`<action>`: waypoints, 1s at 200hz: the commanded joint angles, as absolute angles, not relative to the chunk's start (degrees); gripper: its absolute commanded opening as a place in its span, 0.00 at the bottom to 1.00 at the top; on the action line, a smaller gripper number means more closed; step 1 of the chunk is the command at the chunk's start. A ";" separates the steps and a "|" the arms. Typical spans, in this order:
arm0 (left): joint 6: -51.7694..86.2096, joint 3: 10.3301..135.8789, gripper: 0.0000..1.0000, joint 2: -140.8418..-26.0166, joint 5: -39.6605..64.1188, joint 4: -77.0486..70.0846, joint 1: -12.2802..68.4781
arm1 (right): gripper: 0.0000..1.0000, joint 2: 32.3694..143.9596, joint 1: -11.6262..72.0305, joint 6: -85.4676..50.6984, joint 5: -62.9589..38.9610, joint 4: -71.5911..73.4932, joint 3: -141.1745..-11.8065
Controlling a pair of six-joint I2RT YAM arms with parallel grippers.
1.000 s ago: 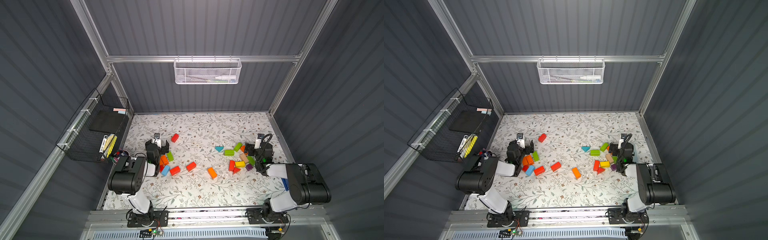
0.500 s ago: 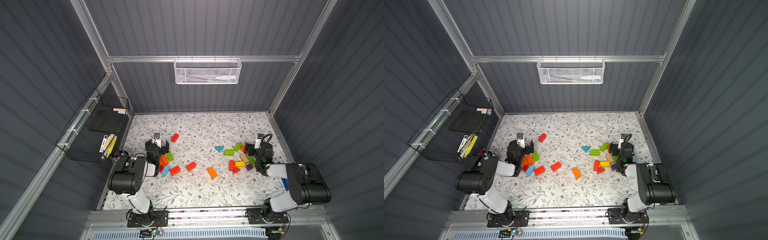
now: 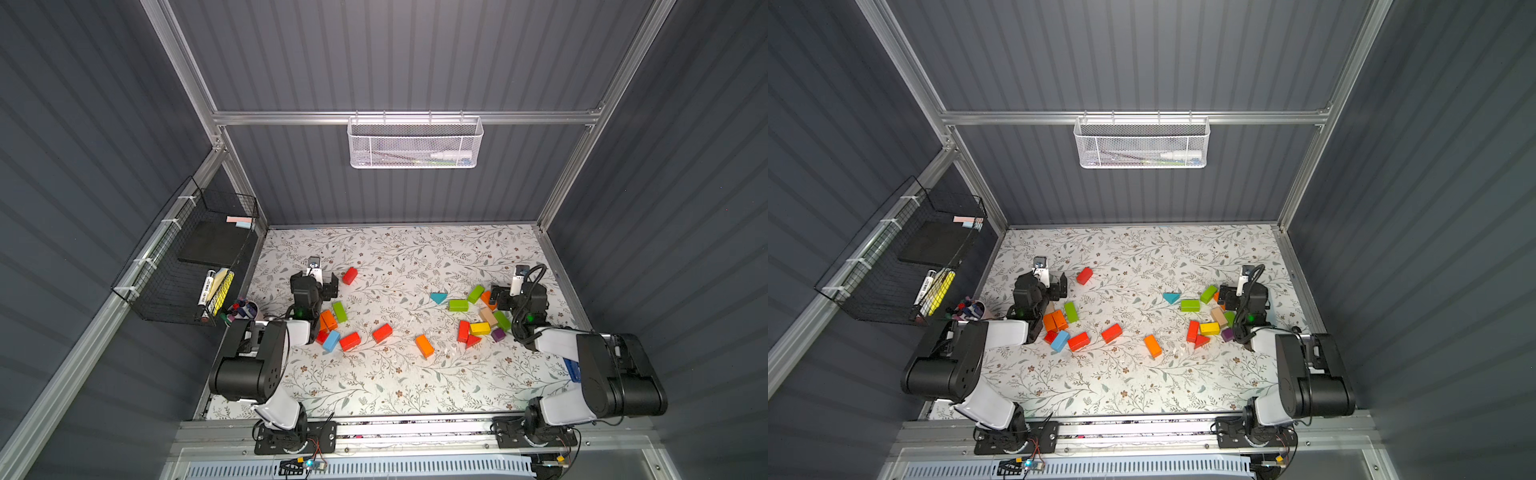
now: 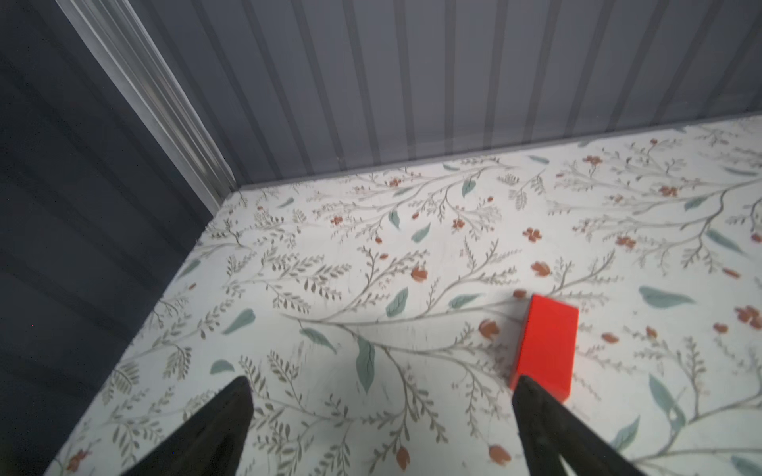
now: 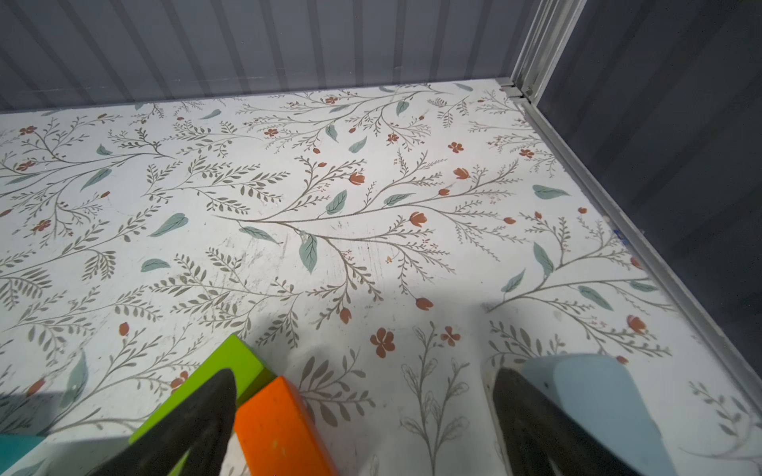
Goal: Assemble a heart with building blocks
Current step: Adjust the building block at the center of the board.
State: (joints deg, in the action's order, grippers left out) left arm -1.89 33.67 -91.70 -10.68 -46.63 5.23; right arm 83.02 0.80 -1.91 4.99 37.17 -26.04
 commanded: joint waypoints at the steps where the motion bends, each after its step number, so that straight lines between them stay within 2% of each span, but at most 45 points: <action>1: -2.22 38.54 0.99 -86.71 -14.07 -35.25 8.04 | 0.99 77.81 0.81 -1.72 4.76 26.70 -30.71; 15: 1.23 41.81 0.99 -84.64 -14.27 -27.18 9.67 | 0.99 74.43 0.80 -5.81 4.96 19.56 -32.77; 44: 8.03 48.15 0.99 -79.39 -7.87 -11.66 11.87 | 0.99 67.47 2.29 -12.42 1.58 5.89 -37.18; 60: 11.97 52.23 0.99 -77.27 -3.50 -3.72 12.13 | 0.99 65.30 3.10 -13.81 -3.93 0.54 -38.65; 73: 11.77 55.84 1.00 -76.43 1.20 1.59 12.13 | 0.99 65.49 3.79 -13.45 -10.66 -4.02 -41.19; 86: 9.79 59.84 0.99 -76.20 5.51 6.59 12.13 | 0.99 66.08 5.53 -13.21 -13.16 -9.17 -44.12; 118: 4.22 67.48 0.99 -76.75 18.83 9.75 12.13 | 0.99 66.74 10.36 -11.11 -15.90 -11.29 -46.50; 141: 0.64 68.25 0.99 -75.76 27.25 11.48 12.13 | 0.99 69.14 12.57 -9.27 -19.65 -13.16 -49.00; 159: -0.33 65.89 0.99 -73.70 30.92 11.39 12.13 | 0.99 72.88 14.75 -6.43 -21.52 -14.74 -50.64; 200: -1.07 61.66 0.99 -70.66 31.79 7.34 11.95 | 0.97 80.45 20.05 0.13 -19.46 -22.83 -55.72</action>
